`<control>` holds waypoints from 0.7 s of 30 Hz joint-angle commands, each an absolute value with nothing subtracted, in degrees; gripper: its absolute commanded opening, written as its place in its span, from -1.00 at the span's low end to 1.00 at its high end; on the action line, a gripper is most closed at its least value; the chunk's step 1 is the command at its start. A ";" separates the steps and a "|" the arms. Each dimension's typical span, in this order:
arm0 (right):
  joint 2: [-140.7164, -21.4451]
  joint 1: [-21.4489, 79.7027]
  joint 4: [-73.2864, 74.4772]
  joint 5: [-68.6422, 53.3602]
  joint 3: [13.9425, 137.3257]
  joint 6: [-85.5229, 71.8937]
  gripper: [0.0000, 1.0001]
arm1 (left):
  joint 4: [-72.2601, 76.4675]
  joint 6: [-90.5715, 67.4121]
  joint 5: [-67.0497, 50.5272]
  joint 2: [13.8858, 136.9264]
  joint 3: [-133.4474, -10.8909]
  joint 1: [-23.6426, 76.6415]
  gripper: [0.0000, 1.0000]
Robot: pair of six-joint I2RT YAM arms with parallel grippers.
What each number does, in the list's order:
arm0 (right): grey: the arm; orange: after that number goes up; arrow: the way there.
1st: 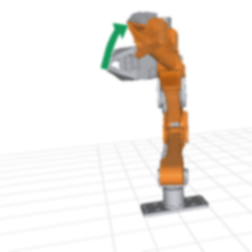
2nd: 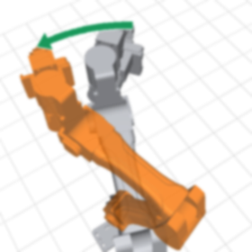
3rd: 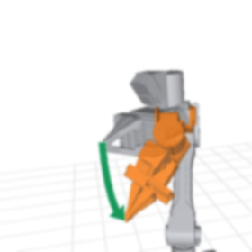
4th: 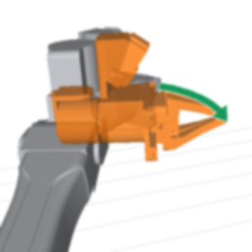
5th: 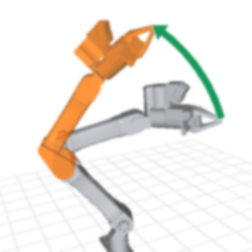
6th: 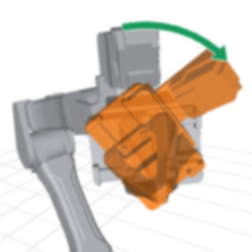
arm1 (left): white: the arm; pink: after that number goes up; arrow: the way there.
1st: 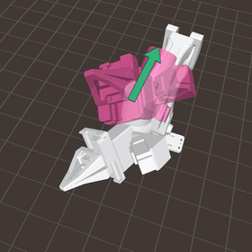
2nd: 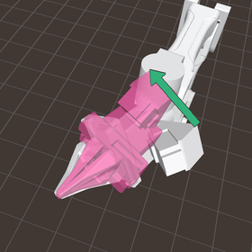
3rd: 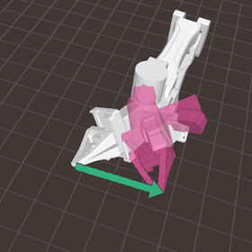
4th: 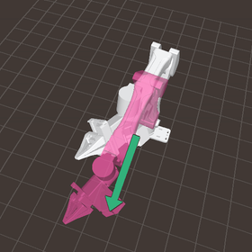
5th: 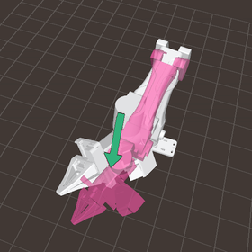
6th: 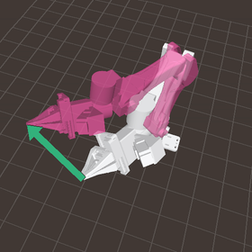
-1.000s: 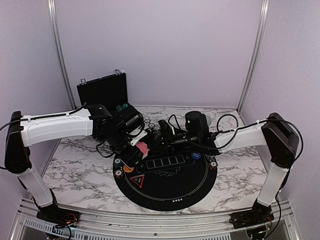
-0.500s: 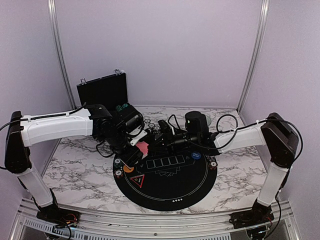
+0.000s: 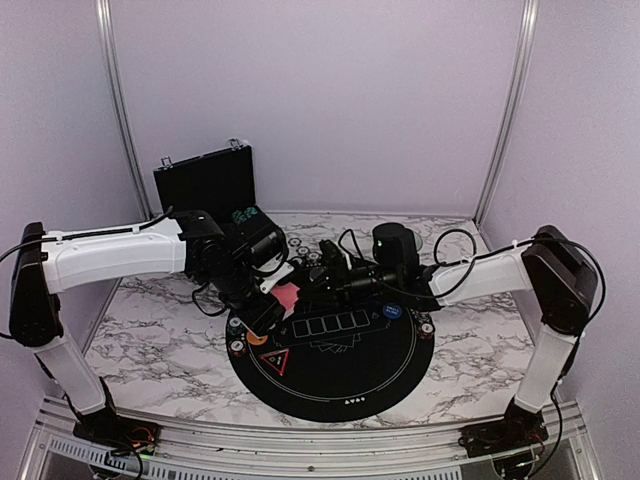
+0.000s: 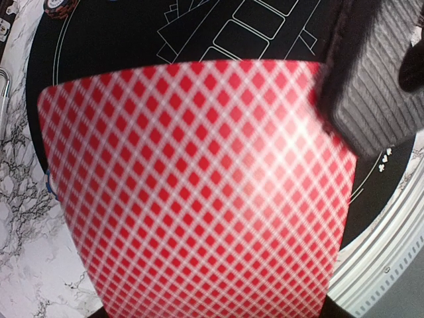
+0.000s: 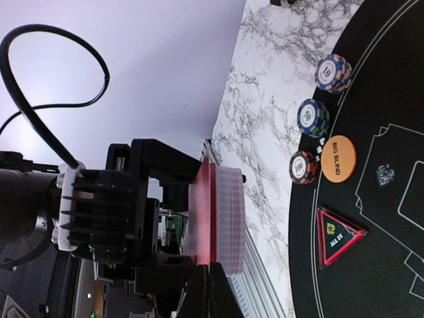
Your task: Distribute texas hold em gaming equipment
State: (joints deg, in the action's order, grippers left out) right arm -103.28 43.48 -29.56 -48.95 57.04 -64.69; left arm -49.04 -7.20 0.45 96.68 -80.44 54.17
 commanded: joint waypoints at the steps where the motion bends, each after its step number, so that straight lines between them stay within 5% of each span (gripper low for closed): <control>1: -101.49 42.53 -31.46 -49.39 56.49 -65.34 -1.00 | -47.72 -6.68 0.70 94.10 -80.18 53.80 0.00; 21: -97.83 39.25 -38.46 -51.21 51.53 -71.28 -1.00 | -47.58 -6.84 1.54 93.18 -79.49 53.36 0.00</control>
State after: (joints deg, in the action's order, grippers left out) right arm -100.40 40.29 -35.27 -50.06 52.42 -69.82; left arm -48.25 -7.20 0.54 95.81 -79.92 54.00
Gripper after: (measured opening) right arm 0.005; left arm 0.654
